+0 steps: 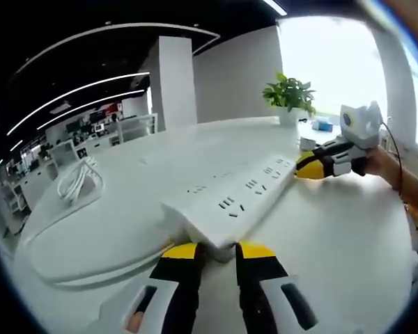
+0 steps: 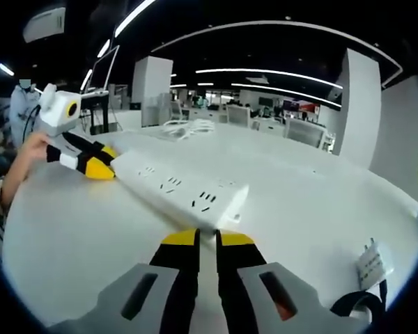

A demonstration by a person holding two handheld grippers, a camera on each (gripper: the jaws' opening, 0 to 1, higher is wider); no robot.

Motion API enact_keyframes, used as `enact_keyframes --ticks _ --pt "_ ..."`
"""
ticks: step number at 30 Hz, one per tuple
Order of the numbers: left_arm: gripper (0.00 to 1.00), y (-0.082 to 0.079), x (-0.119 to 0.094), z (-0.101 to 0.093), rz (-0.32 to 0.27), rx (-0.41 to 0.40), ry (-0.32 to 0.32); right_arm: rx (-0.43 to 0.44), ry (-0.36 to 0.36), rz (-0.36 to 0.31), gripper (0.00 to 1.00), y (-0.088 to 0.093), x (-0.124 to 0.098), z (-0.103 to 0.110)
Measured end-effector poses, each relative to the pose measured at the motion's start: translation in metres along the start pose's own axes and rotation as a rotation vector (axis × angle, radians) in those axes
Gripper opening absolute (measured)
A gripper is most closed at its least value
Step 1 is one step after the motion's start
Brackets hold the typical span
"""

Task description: Straighten the power strip on the desk, plug the charger into it

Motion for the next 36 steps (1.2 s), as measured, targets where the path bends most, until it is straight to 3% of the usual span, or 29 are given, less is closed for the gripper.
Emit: enact_keyframes --ticks 36 --pt "0.20 0.002 0.001 -0.022 0.015 0.038 0.031 0.036 0.049 -0.009 0.08 0.011 -0.030 0.003"
Point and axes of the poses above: the point that each gripper's makers call its tool centre point, and the gripper's own axes: x roughly forward along the fingers, z roughly to its left, y roughly out of its underside, the point moved 1 cm from there along -x, roughly backward along the fingers, and after that the axes turned 9 degrees about y, right-handed, at the moved point
